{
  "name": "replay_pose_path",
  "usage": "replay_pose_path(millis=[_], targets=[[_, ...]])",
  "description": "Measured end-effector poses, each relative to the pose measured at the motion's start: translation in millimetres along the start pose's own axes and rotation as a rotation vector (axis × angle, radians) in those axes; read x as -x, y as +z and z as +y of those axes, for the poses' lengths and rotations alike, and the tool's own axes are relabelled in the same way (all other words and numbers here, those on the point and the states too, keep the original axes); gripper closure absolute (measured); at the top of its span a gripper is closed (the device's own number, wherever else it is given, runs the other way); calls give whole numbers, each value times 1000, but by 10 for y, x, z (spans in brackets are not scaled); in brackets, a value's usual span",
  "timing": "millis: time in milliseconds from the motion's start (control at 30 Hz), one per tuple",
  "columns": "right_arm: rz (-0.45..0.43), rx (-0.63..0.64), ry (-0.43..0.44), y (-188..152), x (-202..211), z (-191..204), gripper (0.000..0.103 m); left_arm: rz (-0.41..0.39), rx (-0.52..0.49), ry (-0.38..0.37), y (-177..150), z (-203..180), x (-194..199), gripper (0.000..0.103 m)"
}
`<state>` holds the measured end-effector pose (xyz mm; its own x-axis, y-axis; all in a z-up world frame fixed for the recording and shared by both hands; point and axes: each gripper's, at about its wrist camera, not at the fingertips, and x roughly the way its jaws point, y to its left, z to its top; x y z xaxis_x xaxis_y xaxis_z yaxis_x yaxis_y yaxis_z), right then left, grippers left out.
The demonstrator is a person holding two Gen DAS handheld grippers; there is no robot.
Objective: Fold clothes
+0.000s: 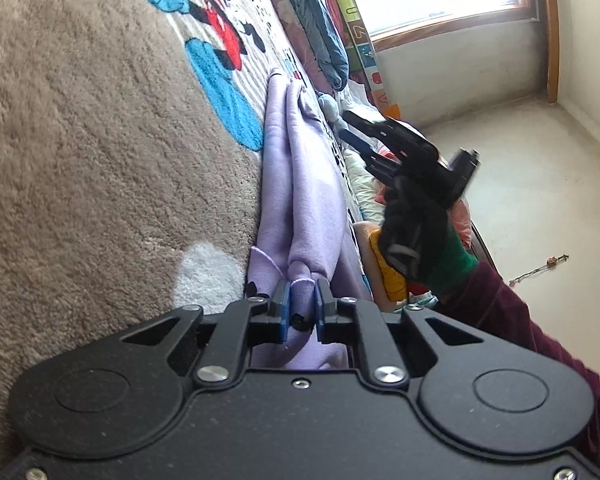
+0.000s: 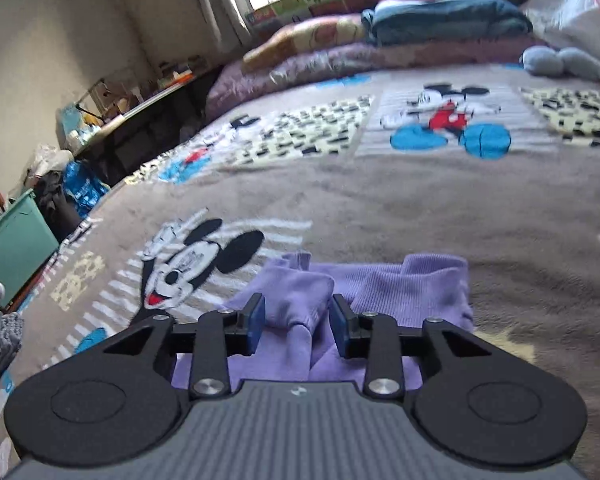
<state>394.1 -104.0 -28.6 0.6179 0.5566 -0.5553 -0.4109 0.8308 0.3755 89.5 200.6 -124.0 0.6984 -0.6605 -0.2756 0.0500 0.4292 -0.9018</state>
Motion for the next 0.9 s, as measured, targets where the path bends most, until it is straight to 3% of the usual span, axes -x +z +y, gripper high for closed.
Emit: replay_pose_path(millis=[133,300,400,567,667,767,833,900], targets=[[1,97,18,-135,355,162,66,-46,-54,14,-19,-96,83,85],[9,249,29,-484,716,456,67,-169,-149,37,-67,-269,230,76],[11,350,24,-695,804,627,67,-202,-194,57,-91,-340,248,76],[41,509,-18,-997,626,839,64,-168,-252,130,-107,-429,125,76],[106,495,-40,-1068,410,778,62,-144,-318,162,33,-569,6,76],[75,489,-26,-1018,503,796,61,-122,-416,174,286,-767,-140,75],[67,491,-24,-1014,533,812,61,-101,-484,189,503,-893,-304,60],[67,493,-30,-1025,539,827,60,-56,-560,221,834,-1000,-644,57]])
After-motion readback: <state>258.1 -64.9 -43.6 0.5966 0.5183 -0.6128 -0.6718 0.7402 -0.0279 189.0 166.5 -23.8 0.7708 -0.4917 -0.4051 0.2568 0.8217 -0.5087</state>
